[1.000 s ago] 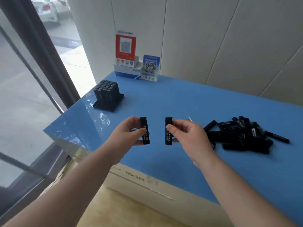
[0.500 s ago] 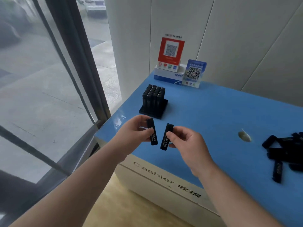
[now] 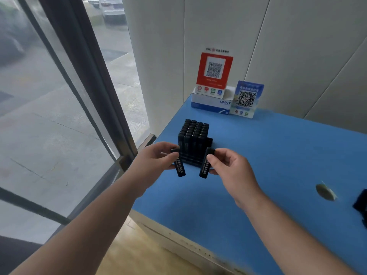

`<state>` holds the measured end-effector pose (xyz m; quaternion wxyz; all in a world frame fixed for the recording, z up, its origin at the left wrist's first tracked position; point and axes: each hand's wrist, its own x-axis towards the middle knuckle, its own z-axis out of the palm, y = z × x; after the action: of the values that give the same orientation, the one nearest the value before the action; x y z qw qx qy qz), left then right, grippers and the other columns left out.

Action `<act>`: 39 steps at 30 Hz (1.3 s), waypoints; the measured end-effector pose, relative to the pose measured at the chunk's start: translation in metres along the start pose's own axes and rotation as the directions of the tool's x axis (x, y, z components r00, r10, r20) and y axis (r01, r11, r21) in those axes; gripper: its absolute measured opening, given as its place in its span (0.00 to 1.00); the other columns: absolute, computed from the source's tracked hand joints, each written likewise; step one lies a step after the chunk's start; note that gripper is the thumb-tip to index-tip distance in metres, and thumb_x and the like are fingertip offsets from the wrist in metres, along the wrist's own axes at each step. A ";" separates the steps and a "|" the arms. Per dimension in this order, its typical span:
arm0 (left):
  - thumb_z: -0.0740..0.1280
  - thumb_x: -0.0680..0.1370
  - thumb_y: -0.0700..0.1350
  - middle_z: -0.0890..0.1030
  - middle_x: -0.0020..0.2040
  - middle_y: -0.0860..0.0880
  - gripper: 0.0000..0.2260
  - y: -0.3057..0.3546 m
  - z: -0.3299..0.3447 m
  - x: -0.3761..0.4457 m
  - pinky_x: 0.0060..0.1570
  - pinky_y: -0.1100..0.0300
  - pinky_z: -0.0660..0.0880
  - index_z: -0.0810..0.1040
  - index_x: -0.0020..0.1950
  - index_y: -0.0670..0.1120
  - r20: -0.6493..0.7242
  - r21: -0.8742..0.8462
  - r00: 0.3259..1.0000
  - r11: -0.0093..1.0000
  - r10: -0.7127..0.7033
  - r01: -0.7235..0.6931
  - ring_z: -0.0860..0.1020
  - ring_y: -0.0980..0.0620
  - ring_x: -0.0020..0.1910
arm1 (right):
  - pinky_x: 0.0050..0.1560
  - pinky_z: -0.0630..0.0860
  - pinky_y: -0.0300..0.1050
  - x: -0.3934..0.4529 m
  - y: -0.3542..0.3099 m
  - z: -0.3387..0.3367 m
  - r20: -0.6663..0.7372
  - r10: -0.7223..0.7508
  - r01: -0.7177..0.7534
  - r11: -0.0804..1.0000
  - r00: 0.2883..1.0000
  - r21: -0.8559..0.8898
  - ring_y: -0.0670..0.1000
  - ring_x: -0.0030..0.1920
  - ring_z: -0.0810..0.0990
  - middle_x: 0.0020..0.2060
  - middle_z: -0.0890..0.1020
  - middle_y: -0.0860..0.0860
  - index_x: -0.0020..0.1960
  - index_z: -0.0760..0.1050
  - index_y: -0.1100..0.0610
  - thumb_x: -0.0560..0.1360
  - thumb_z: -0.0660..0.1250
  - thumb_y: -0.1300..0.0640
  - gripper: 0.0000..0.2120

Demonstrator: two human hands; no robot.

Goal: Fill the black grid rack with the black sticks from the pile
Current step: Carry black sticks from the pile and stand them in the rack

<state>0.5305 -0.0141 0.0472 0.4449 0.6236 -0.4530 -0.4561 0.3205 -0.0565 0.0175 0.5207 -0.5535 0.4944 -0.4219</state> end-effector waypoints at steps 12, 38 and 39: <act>0.75 0.73 0.39 0.84 0.45 0.54 0.09 0.009 -0.007 0.091 0.50 0.66 0.78 0.83 0.50 0.51 0.167 0.248 0.933 0.902 0.319 -0.353 0.83 0.60 0.43 | 0.57 0.80 0.57 0.041 0.004 0.017 -0.258 -0.034 0.010 0.996 0.965 -0.094 0.55 0.46 0.84 0.41 0.86 0.48 0.46 0.81 0.50 0.76 0.72 0.58 0.03; 0.76 0.72 0.45 0.81 0.46 0.55 0.02 -0.022 0.000 0.160 0.46 0.55 0.71 0.84 0.42 0.52 0.587 0.464 0.532 0.285 0.609 -0.839 0.77 0.49 0.47 | 0.44 0.74 0.29 0.063 0.024 0.051 -0.428 -0.078 -0.041 0.964 0.900 -0.262 0.41 0.41 0.82 0.38 0.84 0.38 0.42 0.79 0.42 0.75 0.74 0.58 0.11; 0.76 0.72 0.45 0.81 0.46 0.55 0.02 -0.024 0.000 0.160 0.46 0.55 0.72 0.84 0.43 0.51 0.580 0.462 0.536 0.295 0.613 -0.836 0.77 0.48 0.46 | 0.44 0.74 0.30 0.063 0.025 0.051 -0.427 -0.081 -0.039 0.964 0.901 -0.265 0.42 0.41 0.82 0.39 0.85 0.38 0.42 0.79 0.42 0.75 0.74 0.58 0.11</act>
<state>0.5618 -0.1650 -0.0022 0.2582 0.3862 -0.8821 -0.0781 0.3776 -0.1102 -0.0158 0.3136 -0.5160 0.6441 -0.4697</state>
